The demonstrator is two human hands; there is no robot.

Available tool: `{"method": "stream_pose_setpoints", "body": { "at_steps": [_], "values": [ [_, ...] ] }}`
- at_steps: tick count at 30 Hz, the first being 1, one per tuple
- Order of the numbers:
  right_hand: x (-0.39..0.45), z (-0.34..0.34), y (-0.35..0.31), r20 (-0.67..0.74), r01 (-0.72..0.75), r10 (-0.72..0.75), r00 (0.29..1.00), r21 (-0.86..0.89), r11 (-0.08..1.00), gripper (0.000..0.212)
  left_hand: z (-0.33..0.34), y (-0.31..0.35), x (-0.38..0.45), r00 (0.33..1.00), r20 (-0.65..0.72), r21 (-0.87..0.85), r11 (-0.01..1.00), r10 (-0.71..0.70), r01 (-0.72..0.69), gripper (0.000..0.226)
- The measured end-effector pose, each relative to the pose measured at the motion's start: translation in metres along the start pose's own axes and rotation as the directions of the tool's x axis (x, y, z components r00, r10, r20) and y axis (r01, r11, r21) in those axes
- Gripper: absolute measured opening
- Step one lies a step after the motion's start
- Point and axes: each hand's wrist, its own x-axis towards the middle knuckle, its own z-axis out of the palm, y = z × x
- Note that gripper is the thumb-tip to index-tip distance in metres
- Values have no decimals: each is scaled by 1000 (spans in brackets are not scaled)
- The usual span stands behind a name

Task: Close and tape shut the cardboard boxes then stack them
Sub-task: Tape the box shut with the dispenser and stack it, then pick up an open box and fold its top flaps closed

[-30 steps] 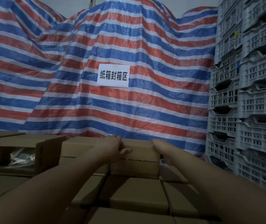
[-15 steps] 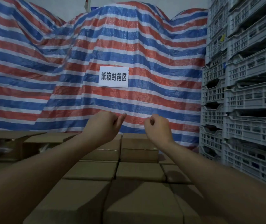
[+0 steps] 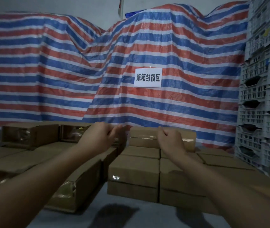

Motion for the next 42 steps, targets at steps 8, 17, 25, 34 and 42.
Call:
{"method": "stream_pose_setpoints", "body": {
  "at_steps": [8,17,25,34,42],
  "values": [
    [-58,32,-37,103,31,-38,994,73,997,65,-21,-38,-58,997,-16,82,994,-72,73,32],
    [-101,69,-43,169,38,-48,984,59,998,62,-42,-74,-89,998,-45,223,974,-40,49,48],
    [-92,111,-53,259,12,-56,964,171,985,53,-49,-112,-96,965,-148,95,968,-218,233,61],
    [-21,211,-96,451,81,-99,887,58,995,41,-66,-194,-95,949,-220,156,952,-227,264,26],
    [58,340,-146,501,232,-201,842,-1,973,26,-106,-295,-52,859,-423,155,910,-290,384,54]
  ]
}}
